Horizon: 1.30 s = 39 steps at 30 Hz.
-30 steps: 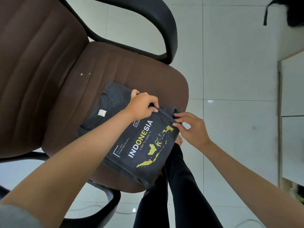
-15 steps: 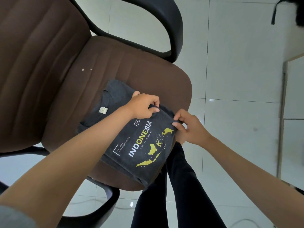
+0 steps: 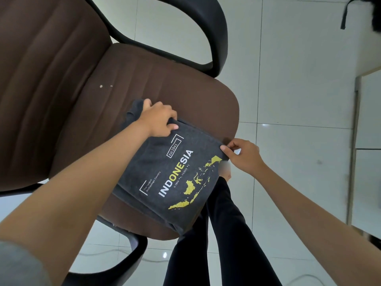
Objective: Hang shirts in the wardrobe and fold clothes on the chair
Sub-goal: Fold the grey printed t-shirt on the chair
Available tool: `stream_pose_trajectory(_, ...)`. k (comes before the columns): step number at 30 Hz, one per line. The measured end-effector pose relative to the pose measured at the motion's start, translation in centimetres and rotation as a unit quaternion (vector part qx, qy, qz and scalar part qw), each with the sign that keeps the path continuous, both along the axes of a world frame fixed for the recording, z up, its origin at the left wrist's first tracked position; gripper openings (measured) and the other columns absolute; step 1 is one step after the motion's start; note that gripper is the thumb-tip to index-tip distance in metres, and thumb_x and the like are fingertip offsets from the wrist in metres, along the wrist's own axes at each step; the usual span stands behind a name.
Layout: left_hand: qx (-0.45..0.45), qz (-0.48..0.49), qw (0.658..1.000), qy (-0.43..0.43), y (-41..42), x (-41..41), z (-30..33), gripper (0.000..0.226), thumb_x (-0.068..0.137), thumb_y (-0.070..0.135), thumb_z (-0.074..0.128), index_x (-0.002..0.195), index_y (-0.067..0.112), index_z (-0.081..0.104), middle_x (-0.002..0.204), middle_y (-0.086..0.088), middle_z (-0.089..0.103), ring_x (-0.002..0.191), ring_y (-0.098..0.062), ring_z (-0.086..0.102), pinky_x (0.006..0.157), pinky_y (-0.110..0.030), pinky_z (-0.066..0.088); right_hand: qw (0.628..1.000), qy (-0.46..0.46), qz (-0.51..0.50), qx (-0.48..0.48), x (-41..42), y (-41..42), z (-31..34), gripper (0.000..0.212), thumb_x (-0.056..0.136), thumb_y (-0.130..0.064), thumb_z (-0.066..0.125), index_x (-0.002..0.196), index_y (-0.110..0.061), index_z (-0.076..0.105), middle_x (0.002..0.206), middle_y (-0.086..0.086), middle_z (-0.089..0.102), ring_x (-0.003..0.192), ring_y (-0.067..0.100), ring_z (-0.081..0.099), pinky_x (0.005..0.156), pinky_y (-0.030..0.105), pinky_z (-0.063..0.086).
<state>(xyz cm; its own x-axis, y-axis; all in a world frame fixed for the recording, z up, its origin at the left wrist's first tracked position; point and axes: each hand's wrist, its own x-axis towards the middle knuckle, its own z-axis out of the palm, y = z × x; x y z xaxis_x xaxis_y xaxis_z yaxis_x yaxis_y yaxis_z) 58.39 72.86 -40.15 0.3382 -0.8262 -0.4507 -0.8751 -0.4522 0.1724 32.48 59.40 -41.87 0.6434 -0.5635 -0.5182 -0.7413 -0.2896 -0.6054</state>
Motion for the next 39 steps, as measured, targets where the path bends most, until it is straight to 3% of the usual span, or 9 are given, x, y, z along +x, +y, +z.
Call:
stream_pose_trajectory(3,0.058,-0.004,0.997,-0.048,0.7,1.4,-0.4,0.023,0.09,0.045,0.051,0.102,0.028,0.061,0.107,0.007,0.06,0.112,-0.021,0.044,0.094,-0.046,0.022,0.999,0.02,0.011,-0.029,0.0,0.0,-0.1,0.026,0.09,-0.043,0.06,0.072,-0.025,0.058,0.076,-0.01,0.064,0.08,0.011,0.056,0.082,0.031,0.02)
stream_pose_trajectory(8,0.077,0.052,0.994,-0.061,0.8,2.2,-1.0,0.026,0.093,0.045,0.047,0.107,0.026,0.06,0.108,0.004,0.061,0.115,-0.023,0.041,0.096,-0.048,0.021,0.997,-0.005,0.036,-0.072,0.2,0.1,-0.7,0.022,0.09,-0.043,0.059,0.076,-0.026,0.058,0.077,-0.009,0.062,0.083,0.016,0.058,0.08,0.03,0.02)
stream_pose_trajectory(12,-0.034,0.125,0.99,-0.048,1.8,1.4,-1.5,0.028,0.087,0.041,0.057,0.109,0.024,0.057,0.113,-0.001,0.055,0.117,-0.026,0.041,0.099,-0.049,0.018,0.97,-0.149,0.07,-0.18,-0.1,1.3,-0.5,0.033,0.086,-0.048,0.053,0.105,-0.024,0.066,0.106,-0.003,0.063,0.1,0.018,0.056,0.086,0.035,0.033)
stream_pose_trajectory(14,-0.102,0.183,0.976,-0.064,2.5,0.7,-1.8,0.039,0.084,0.039,0.062,0.117,0.021,0.054,0.122,-0.005,0.048,0.12,-0.028,0.038,0.104,-0.052,0.015,0.952,-0.179,0.135,-0.21,0.3,2.0,-0.5,0.039,0.089,-0.043,0.054,0.123,-0.025,0.06,0.129,0.0,0.058,0.118,0.017,0.05,0.1,0.043,0.031)
stream_pose_trajectory(20,-0.193,0.277,0.936,-0.099,3.9,-2.8,-2.6,0.043,0.088,0.031,0.051,0.127,0.01,0.051,0.137,-0.01,0.046,0.126,-0.031,0.04,0.107,-0.053,0.018,0.912,-0.113,0.291,-0.265,2.4,4.0,-0.8,0.052,0.098,-0.042,0.037,0.146,-0.022,0.037,0.154,0.001,0.033,0.143,0.021,0.029,0.107,0.064,0.015)
stream_pose_trajectory(24,-0.104,0.266,0.957,-0.054,4.6,-3.5,-4.0,0.061,0.095,0.039,0.038,0.146,0.007,0.026,0.157,-0.01,0.016,0.145,-0.025,0.011,0.114,-0.055,0.003,0.897,-0.064,0.347,-0.266,3.9,5.3,-1.2,0.057,0.098,-0.042,0.031,0.15,-0.018,0.027,0.157,0.003,0.026,0.145,0.02,0.025,0.109,0.06,0.023)
stream_pose_trajectory(30,-0.049,0.249,0.967,-0.017,5.0,-2.3,-5.1,0.073,0.096,0.053,0.023,0.151,0.012,-0.002,0.159,-0.001,-0.012,0.145,-0.017,-0.013,0.115,-0.05,-0.004,0.909,-0.004,0.342,-0.238,4.3,4.8,-2.9,0.061,0.097,-0.052,0.023,0.152,-0.027,0.016,0.16,0.005,0.018,0.146,0.025,0.021,0.11,0.059,0.02)
stream_pose_trajectory(34,-0.025,0.252,0.967,0.021,4.9,-2.1,-4.3,0.073,0.096,0.053,0.023,0.15,0.014,-0.005,0.158,0.0,-0.017,0.144,-0.015,-0.017,0.114,-0.05,-0.007,0.908,0.012,0.35,-0.228,4.6,4.9,-2.6,0.062,0.096,-0.054,0.019,0.152,-0.027,0.015,0.16,0.005,0.015,0.147,0.026,0.018,0.111,0.059,0.011)
stream_pose_trajectory(39,-0.071,0.291,0.953,0.036,7.3,-2.8,-1.8,0.063,0.098,0.043,0.033,0.15,0.012,0.015,0.16,-0.002,0.0,0.147,-0.017,-0.004,0.117,-0.047,0.001,0.892,0.021,0.385,-0.237,5.6,5.4,-0.7,0.067,0.095,-0.054,0.013,0.153,-0.021,0.011,0.161,0.003,0.005,0.148,0.02,0.004,0.107,0.057,-0.006)
